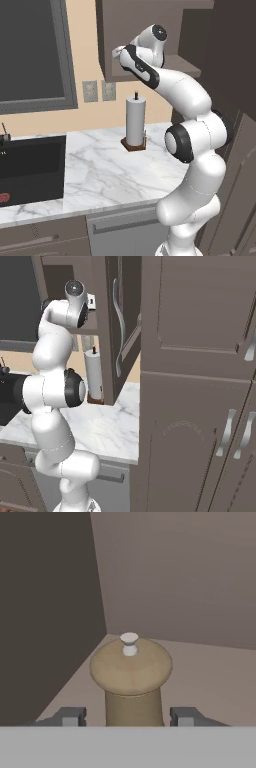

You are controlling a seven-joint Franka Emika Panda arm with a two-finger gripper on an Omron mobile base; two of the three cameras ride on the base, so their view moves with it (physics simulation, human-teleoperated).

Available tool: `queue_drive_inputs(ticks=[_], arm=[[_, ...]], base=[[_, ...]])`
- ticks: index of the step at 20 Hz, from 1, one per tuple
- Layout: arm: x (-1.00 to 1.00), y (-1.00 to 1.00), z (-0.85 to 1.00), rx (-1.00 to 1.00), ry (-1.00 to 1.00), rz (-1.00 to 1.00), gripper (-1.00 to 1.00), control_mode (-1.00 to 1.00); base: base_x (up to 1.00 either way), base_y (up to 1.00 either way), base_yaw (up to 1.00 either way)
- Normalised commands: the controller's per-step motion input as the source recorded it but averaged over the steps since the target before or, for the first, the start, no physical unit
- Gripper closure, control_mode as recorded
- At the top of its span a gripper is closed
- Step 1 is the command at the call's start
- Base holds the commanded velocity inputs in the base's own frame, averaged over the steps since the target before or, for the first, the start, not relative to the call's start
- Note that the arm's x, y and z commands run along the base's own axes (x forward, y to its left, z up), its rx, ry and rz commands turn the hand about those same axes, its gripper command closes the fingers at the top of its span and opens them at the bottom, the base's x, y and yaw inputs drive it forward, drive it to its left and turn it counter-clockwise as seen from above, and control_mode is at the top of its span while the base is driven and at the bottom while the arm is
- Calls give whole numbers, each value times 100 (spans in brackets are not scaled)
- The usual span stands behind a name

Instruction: Take 2 condiments from the cabinet and move them on the counter near the stove.Make sure the condiments are lined up with each other, next to each other.

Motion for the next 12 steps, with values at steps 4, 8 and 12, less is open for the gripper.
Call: queue_drive_inputs(ticks=[4, 8, 12], arm=[[0, 0, 0, 0, 0, 0, 100, -100], [-4, 0, -2, 0, 0, 0, 100, -100], [-53, -3, -14, 0, -11, 0, 100, -100]], base=[[0, 0, 0], [0, 0, 0], [0, 0, 0]])
